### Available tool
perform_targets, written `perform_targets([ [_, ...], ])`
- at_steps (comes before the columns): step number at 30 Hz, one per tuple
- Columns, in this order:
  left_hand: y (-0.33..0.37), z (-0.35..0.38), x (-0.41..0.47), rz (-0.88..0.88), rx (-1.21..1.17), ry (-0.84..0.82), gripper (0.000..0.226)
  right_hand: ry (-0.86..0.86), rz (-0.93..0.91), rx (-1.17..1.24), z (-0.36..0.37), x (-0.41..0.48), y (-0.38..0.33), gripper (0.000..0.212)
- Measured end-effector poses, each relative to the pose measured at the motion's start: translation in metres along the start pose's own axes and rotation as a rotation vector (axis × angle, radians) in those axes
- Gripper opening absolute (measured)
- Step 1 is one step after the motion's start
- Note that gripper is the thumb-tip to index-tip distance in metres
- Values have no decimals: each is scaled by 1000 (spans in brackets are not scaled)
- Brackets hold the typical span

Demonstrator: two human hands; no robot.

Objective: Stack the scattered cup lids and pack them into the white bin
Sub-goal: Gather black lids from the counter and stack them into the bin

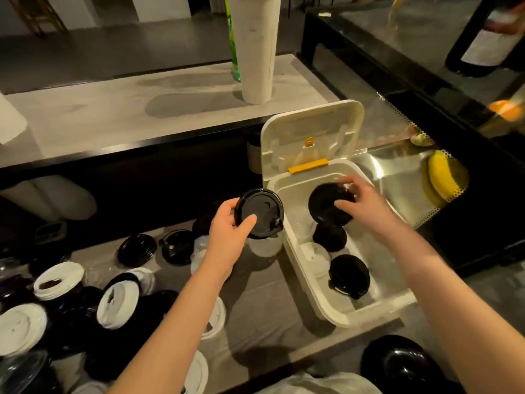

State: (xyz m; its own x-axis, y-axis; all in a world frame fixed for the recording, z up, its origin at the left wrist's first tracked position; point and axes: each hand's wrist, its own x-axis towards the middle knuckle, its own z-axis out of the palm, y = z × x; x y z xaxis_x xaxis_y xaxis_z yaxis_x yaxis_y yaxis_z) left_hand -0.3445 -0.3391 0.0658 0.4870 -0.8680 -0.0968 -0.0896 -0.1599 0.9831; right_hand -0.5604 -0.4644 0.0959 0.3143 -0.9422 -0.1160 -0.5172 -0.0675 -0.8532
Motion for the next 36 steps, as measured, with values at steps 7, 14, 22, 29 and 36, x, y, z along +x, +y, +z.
perform_targets([
  [7,5,33,1,-14,-4,50,32,-325,146,-676,8,58,51,37],
  [14,10,47,3,-12,-25,108,32,-393,247,-634,33,92,90,39],
  [22,6,56,4,-8,0,144,34,-272,-43,-856,49,89,119,33],
  [29,10,60,5,-45,-30,150,41,-428,-238,-1213,53,80,128,31],
  [36,13,62,2,-63,-49,116,37,-393,-142,-857,44,84,102,42],
])
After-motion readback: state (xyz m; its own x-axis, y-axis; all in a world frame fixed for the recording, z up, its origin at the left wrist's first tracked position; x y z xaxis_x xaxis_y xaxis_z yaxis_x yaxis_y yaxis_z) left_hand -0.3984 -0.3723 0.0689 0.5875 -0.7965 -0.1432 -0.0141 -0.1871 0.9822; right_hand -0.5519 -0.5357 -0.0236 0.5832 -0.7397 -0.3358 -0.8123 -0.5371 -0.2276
